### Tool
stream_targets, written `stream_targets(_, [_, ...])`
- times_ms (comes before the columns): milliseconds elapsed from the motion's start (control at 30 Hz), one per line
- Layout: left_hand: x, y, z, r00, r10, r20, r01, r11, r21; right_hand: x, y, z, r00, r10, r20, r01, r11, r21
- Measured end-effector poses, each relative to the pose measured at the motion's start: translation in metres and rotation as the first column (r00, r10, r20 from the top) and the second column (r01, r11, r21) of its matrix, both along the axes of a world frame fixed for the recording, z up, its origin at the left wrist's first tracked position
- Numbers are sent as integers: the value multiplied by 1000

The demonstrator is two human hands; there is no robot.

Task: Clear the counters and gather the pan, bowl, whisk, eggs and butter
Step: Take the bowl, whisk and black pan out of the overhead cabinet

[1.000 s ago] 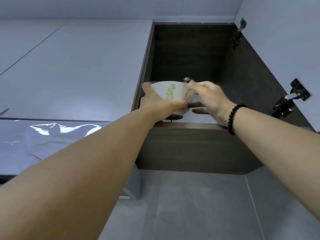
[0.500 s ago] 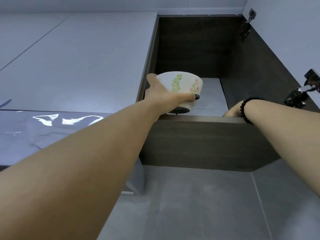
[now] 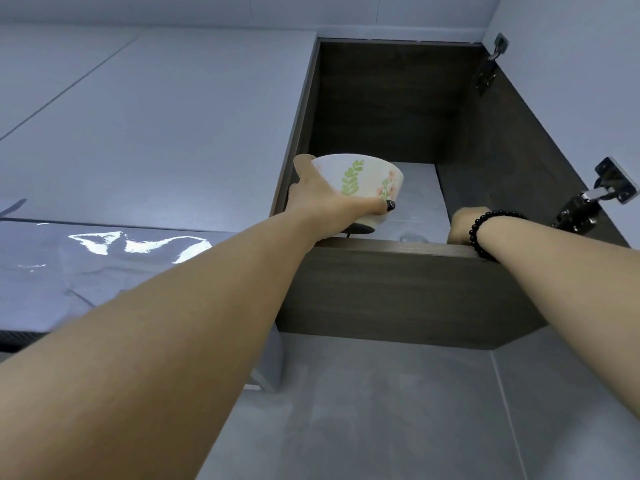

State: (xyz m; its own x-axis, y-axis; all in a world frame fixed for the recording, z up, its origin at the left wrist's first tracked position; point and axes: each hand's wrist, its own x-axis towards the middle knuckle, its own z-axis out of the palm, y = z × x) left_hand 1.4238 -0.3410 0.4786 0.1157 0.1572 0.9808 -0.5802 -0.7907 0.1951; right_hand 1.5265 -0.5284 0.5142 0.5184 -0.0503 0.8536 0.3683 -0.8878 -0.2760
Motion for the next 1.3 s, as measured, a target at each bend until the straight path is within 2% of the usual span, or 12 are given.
stream_targets(100, [0,0,-2,1000,0,27,0,1000,14,-5,-5,-6,978,-11,208,-9,996,92])
stream_targets(167, [-1,-1,-3,999,-7,34,7,1000,3,-10,-12,-11,951,50,306,-108,979,175])
stream_targets(300, [-4,-7,-7,997,-3,71,4,1000,-18,-31,-27,-24,908,140,394,-260,927,271])
stream_targets(500, [-11,-14,-17,992,18,121,-17,1000,-13,-55,-47,-31,845,269,462,-430,856,288])
stream_targets(700, [-34,-37,-20,985,26,170,-29,999,16,-72,-66,-37,836,307,455,-446,862,239])
stream_targets(800, [-51,-53,-23,984,49,169,-54,998,30,-79,-76,-49,804,372,463,-519,820,242])
stream_targets(867, [-62,-61,-28,985,47,168,-52,998,27,-85,-76,-58,757,442,481,-610,741,279])
stream_targets(1000, [-85,-69,-50,988,93,123,-98,995,34,-103,-64,-91,594,644,482,-805,481,348])
stream_targets(1067, [-96,-72,-67,988,121,94,-123,992,11,-110,-52,-112,516,718,467,-853,385,351])
stream_targets(1200, [-116,-76,-118,998,64,23,-61,992,-113,-115,-22,-152,369,783,501,-914,208,349])
stream_targets(1300, [-137,-73,-161,995,96,7,-93,978,-189,-123,2,-184,254,844,473,-912,46,408])
